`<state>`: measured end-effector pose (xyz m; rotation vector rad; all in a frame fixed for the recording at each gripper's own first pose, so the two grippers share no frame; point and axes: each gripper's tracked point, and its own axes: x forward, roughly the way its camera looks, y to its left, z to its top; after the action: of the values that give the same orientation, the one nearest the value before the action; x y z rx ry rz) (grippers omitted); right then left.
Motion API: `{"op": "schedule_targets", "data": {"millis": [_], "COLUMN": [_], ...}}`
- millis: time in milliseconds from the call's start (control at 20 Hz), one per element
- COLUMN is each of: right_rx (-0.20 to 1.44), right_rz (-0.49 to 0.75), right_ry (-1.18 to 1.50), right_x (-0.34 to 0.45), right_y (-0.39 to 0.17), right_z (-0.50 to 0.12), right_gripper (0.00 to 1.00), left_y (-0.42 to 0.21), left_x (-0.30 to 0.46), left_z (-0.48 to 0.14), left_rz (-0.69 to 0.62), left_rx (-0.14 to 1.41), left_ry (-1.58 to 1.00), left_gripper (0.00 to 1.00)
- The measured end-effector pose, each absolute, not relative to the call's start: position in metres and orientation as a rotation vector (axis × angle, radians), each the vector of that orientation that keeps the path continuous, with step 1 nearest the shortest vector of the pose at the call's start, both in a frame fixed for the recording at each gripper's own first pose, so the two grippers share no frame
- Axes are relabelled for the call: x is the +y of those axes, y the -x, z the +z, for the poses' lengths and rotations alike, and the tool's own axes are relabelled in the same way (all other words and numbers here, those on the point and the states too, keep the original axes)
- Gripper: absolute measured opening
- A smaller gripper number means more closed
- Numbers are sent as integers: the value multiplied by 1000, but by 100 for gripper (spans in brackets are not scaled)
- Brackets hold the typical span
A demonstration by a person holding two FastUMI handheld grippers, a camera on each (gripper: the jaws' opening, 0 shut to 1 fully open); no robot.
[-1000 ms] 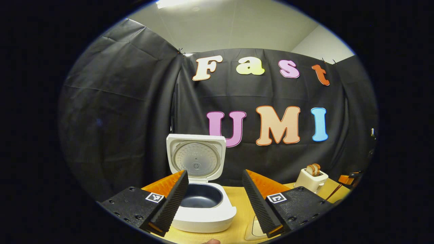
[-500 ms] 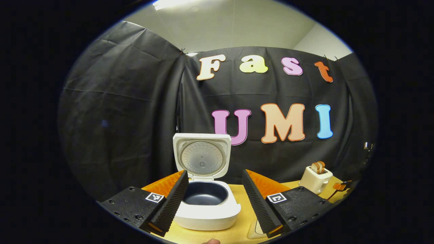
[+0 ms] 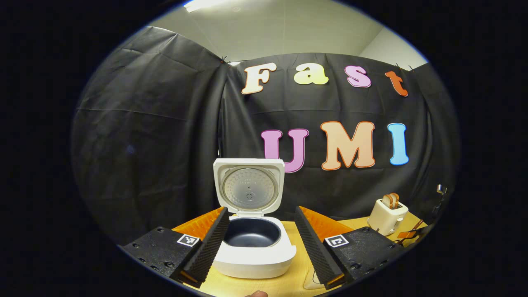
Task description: Close the left gripper, press the button to open the rice cooker; take a wooden spoon from the chopstick holder with the right hand, scoop a spoonful of rice and pour it into the rice cooker, then put the wooden spoon back into the chopstick holder.
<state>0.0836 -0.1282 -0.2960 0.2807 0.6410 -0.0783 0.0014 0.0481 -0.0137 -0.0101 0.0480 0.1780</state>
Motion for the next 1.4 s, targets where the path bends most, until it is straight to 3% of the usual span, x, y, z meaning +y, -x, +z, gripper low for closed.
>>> {"op": "schedule_targets", "data": {"millis": [100, 300, 500, 550, 1000, 1400], "right_rx": [641, 622, 586, 568, 447, 387], "right_rz": [-75, -66, -76, -75, -86, 5], "right_ry": [-280, -277, -246, -246, -248, -244], "right_x": [-125, -117, -115, -115, -107, -47], "right_y": [-84, -85, -81, -81, -76, -68], "right_z": [-298, -293, -279, -271, -198, -152], "right_gripper": [51, 29, 18, 17, 17, 17], "left_y": [-1, -2, 1, 1, 0, 3], "left_x": [50, 54, 60, 62, 70, 89], "left_z": [-16, -17, -15, -13, -13, -16], "left_rz": [181, 185, 190, 191, 171, 165], "left_rx": [54, 58, 49, 47, 31, 27], "left_ry": [9, 6, -1, -2, 18, 41], "left_gripper": [94, 94, 94, 91, 94, 92]}}
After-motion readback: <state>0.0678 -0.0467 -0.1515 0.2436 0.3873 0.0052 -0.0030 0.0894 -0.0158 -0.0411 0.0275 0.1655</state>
